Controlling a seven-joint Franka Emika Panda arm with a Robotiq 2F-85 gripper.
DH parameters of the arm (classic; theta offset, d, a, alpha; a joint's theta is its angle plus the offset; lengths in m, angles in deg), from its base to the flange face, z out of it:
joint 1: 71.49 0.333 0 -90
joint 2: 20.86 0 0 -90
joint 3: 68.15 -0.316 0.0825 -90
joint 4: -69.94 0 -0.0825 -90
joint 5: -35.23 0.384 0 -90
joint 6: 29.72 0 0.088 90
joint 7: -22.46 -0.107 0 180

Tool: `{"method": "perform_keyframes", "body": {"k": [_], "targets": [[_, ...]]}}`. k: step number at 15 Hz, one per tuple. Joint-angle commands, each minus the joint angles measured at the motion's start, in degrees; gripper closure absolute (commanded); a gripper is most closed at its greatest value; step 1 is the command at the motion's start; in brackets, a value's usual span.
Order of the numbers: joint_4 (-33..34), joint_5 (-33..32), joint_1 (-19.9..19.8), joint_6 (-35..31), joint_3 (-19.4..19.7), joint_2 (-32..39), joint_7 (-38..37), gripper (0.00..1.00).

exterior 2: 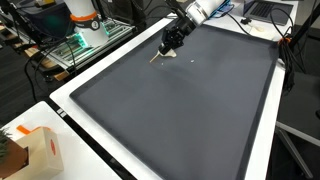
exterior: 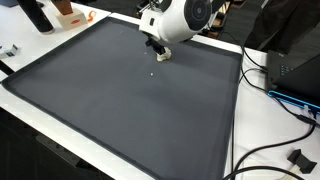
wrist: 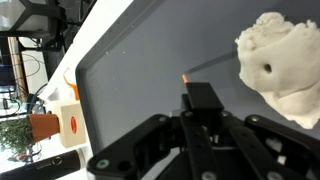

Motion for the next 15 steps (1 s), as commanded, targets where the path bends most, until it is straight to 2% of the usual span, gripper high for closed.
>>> {"method": "perform_keyframes", "body": {"k": [1,8,15], "targets": [[1.03,-0.34,0.44,1.26,0.43,0.6,2.73,0.97],[0.34,1.96,-0.84,0.16,-0.15,-1.31,10.47,0.97],[-2.13,7.03,-3.04,-3.0,-0.76,-6.61,21.15,0.97]]}}
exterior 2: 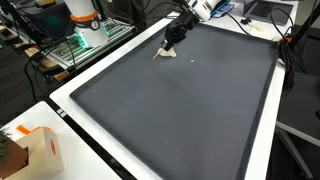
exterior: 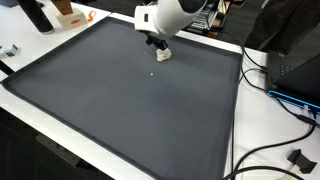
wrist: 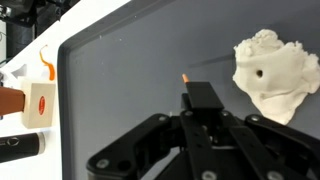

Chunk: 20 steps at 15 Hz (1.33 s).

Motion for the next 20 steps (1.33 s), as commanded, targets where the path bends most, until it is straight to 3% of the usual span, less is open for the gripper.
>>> {"method": "perform_keyframes", "body": {"k": [1,11,20], "targets": [[-3.29,4.14,-1.87,-2.96,-0.75,-4.64,6.39,0.97],[-8.24,14.52,-4.99,-13.22,-1.47,-13.72,26.2,0.97],[-11.11,24.8,-8.09,-15.23,-1.93,-18.14,41.21,0.97]]}}
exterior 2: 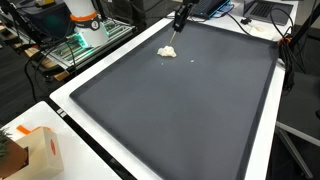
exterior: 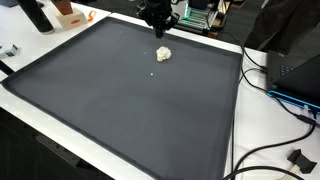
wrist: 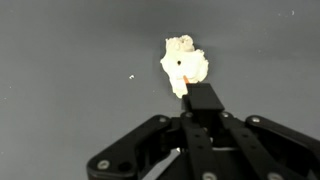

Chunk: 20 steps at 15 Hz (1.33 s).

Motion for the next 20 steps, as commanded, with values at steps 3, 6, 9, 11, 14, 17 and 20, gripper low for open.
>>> {"method": "perform_keyframes", "body": {"k": [3,6,9,11,14,17,20], "targets": [[-0.56,2.33,-1.23,0.06,-0.49,-1.03,3.41,0.87],[-1.12,2.99,-1.71,-0.13,-0.45,-1.68,4.49,0.87],[-1.18,3.0,-1.71,-0.2,-0.5,-1.71,4.52,0.97],[-0.69,3.88,-1.93,0.29,-0.74,-0.38,6.19,0.97],[-1.01,4.27,-2.02,0.23,-0.94,0.7,7.38,0.97],[-1.55,4.34,-2.04,-0.54,-1.15,1.56,8.57,0.97],[-2.39,4.57,-2.13,-1.7,-1.42,1.84,9.97,0.97]]}}
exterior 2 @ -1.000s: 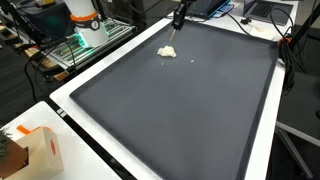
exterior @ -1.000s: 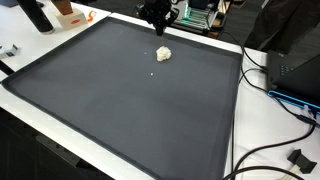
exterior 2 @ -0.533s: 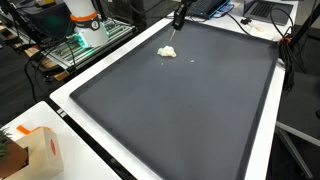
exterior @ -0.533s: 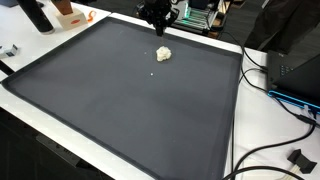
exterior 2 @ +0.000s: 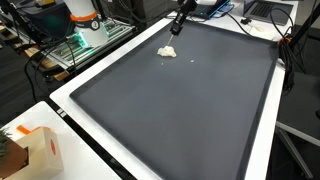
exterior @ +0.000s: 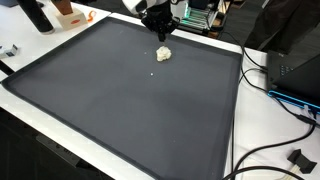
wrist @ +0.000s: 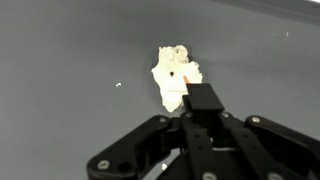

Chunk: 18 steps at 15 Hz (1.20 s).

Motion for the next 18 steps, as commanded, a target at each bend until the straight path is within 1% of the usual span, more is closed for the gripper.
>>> {"method": "perform_keyframes", "body": {"k": [1,18], "targets": [[-1.55,1.6,-0.84,-1.85,-0.86,-0.13,2.72,0.97],[-2.68,2.53,-1.83,-4.84,-1.18,0.88,8.48,0.97]]}}
